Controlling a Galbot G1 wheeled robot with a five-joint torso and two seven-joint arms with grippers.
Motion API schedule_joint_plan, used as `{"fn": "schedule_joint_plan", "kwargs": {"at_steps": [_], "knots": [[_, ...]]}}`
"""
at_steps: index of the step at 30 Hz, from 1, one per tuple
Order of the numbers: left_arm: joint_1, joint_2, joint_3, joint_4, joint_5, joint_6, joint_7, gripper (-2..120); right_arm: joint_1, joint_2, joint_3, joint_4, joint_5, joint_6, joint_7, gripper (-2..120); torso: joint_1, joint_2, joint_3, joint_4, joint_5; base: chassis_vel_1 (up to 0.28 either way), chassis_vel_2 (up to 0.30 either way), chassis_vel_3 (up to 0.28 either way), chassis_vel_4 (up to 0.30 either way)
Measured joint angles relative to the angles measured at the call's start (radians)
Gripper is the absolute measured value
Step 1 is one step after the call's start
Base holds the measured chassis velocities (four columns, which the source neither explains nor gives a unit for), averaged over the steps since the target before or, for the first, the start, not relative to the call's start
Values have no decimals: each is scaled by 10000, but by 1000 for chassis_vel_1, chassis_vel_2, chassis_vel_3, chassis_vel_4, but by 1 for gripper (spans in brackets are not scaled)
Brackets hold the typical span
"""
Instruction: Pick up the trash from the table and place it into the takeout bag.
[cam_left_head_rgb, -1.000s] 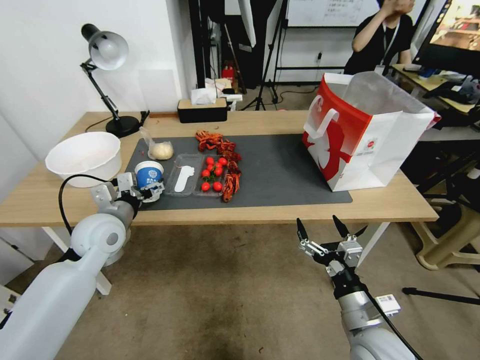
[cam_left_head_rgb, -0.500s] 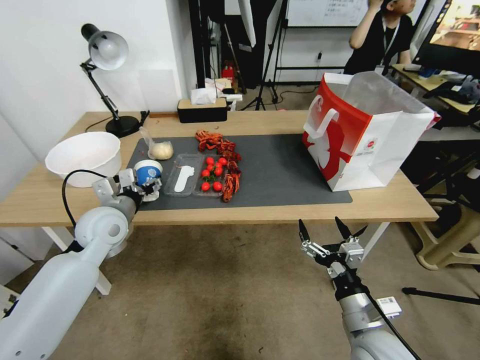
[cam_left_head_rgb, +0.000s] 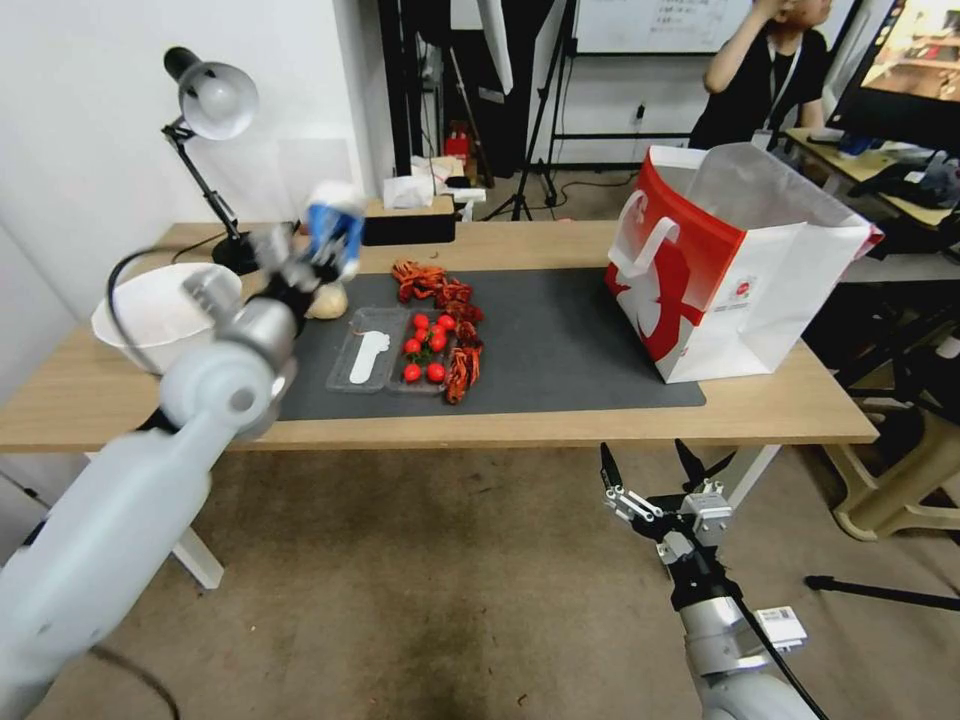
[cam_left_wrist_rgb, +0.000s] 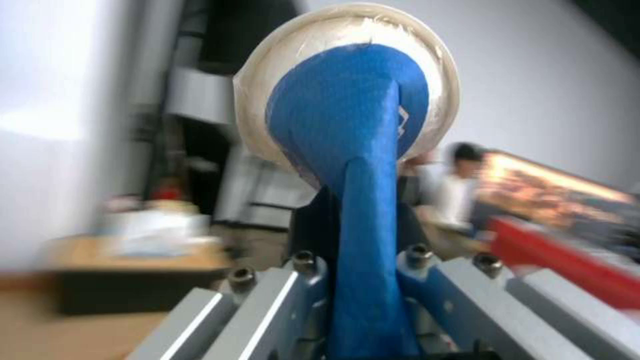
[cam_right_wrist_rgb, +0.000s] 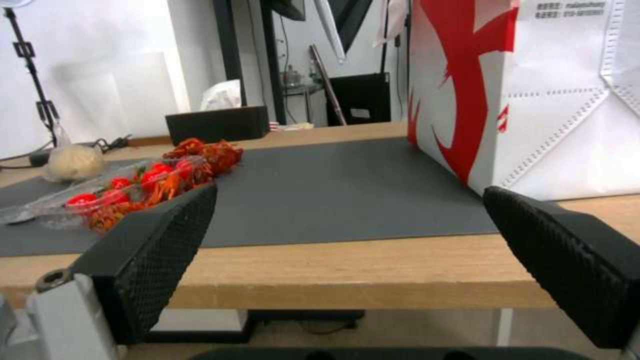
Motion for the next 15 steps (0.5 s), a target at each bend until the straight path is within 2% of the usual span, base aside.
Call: {"fn": "schedule_joint_plan", "kwargs": {"at_steps": [1, 2, 4, 5, 6, 8, 9, 12, 13, 15], "knots": [[-421, -211, 393, 153, -21, -85, 87, 3, -57, 49, 34, 29, -63, 0, 4, 100, 0, 0, 1, -4, -1, 0, 0, 0, 0], [-421, -211, 393, 153, -21, -85, 87, 3, -57, 49, 34, 29, -63, 0, 4, 100, 0, 0, 1, -4, -1, 0, 0, 0, 0], [-1484, -929, 1431, 664, -53, -234, 219, 1, -213, 183, 113, 121, -239, 0, 21, 100, 0, 0, 0, -7, 11, 0, 0, 0, 0], [-1889, -1280, 1857, 913, -69, -246, 239, 1, -294, 252, 150, 168, -339, 0, 30, 100, 1, 0, 1, -5, 0, 0, 0, 0, 0], [-1889, -1280, 1857, 913, -69, -246, 239, 1, -294, 252, 150, 168, -339, 0, 30, 100, 1, 0, 1, -5, 0, 0, 0, 0, 0], [-2544, -2017, 2497, 1479, -71, -274, 290, 1, -432, 418, 187, 274, -536, 0, 43, 100, 0, 0, 0, -1, 7, 0, 0, 0, 0], [-2544, -2017, 2497, 1479, -71, -274, 290, 1, -432, 418, 187, 274, -536, 0, 43, 100, 0, 0, 0, -1, 7, 0, 0, 0, 0], [-3294, -3068, 3229, 2405, 7, -413, 521, 1, -653, 694, 224, 408, -818, 31, 53, 100, 1, 0, 1, 0, 6, 0, 0, 0, 0], [-3294, -3068, 3229, 2405, 7, -413, 521, 1, -653, 694, 224, 408, -818, 31, 53, 100, 1, 0, 1, 0, 6, 0, 0, 0, 0], [-3590, -3522, 3555, 2768, 64, -459, 636, 1, -783, 829, 255, 440, -930, 101, 53, 100, 1, 0, 0, -3, 5, 0, 0, 0, 0]]}}
